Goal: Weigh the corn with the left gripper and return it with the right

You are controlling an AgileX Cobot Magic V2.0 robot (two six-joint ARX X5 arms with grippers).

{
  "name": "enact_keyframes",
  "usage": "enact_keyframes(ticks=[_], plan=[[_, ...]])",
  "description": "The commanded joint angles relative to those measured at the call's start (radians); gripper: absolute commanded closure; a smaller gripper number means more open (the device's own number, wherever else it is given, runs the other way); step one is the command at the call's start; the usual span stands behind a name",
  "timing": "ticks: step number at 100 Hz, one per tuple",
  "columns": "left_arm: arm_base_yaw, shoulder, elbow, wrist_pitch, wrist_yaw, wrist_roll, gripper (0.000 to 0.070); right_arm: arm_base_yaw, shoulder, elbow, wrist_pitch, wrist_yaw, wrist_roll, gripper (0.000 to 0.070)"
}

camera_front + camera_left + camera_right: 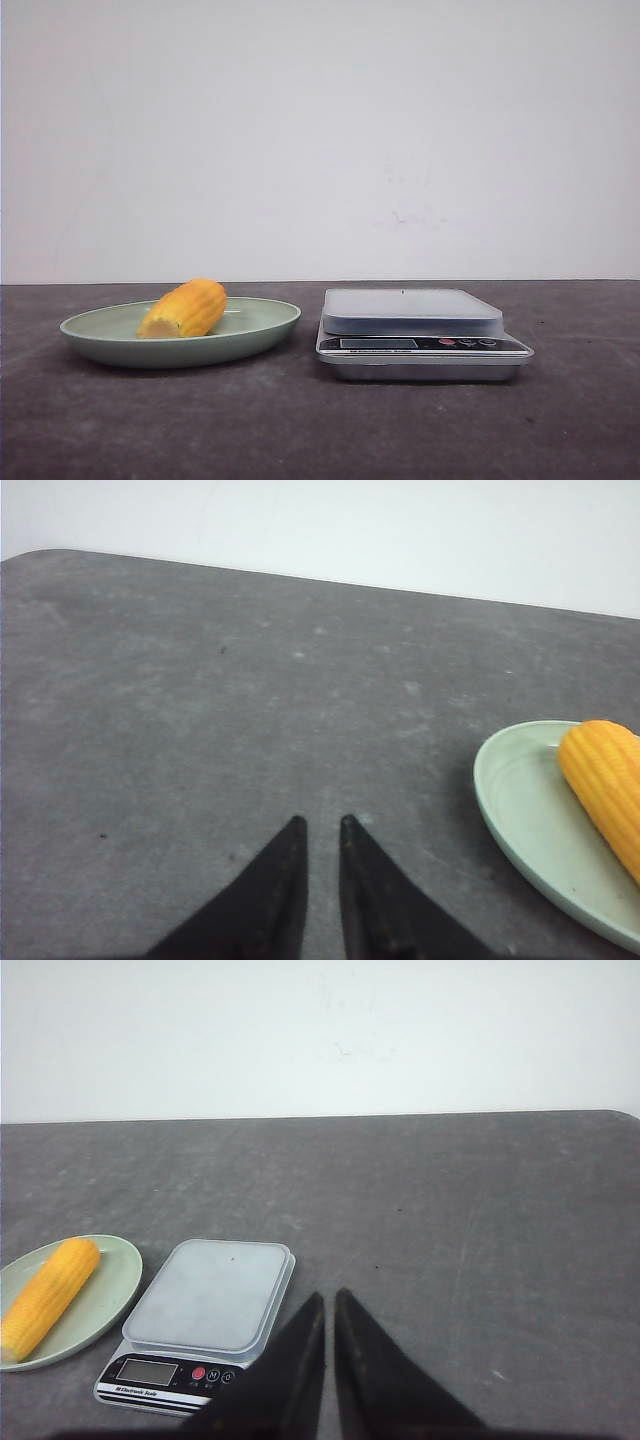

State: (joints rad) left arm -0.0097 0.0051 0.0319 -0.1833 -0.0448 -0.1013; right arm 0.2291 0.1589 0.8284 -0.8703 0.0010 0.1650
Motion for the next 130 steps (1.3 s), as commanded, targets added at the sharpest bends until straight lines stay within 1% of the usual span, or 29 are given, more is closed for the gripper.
enact_keyframes(ticks=[1,71,76,89,97,103,114,118,125,130], plan=[[0.000,-0.002,-0.018,-0.004,0.005,0.014,0.0685,0.002,0.002,0.011,0.012,0.000,0.011,0.0688],[0.000,-0.002,-0.018,-0.004,0.004,0.014,0.0685,0.002,0.002,0.011,0.013,0.000,0.010,0.0688],[0.000,-0.002,-0.018,-0.004,0.004,0.014,0.0685,0.002,0.002,0.011,0.019,0.011,-0.002,0.0688],[0.000,-0.002,-0.018,-0.004,0.004,0.014,0.0685,0.002,0.002,0.011,0.030,0.092,-0.024,0.0688],[0.000,-0.002,-0.018,-0.004,0.004,0.014,0.0685,-0.022,-0.004,-0.004,0.046,0.103,-0.038,0.0688],[0.000,-0.002,-0.018,-0.004,0.004,0.014,0.0685,-0.065,-0.013,-0.042,0.100,0.103,-0.057,0.0688],[0.000,-0.002,-0.018,-0.004,0.004,0.014,0.0685,-0.153,-0.065,-0.185,0.281,0.094,-0.080,0.0688],[0.000,-0.002,-0.018,-0.004,0.004,0.014,0.0685,-0.184,-0.085,-0.248,0.356,0.065,-0.080,0.0688],[0.000,-0.002,-0.018,-0.004,0.004,0.014,0.0685,-0.235,-0.114,-0.363,0.474,-0.010,-0.098,0.0688],[0.000,-0.002,-0.018,-0.004,0.004,0.014,0.0685,-0.267,-0.129,-0.446,0.543,-0.038,-0.117,0.0688]])
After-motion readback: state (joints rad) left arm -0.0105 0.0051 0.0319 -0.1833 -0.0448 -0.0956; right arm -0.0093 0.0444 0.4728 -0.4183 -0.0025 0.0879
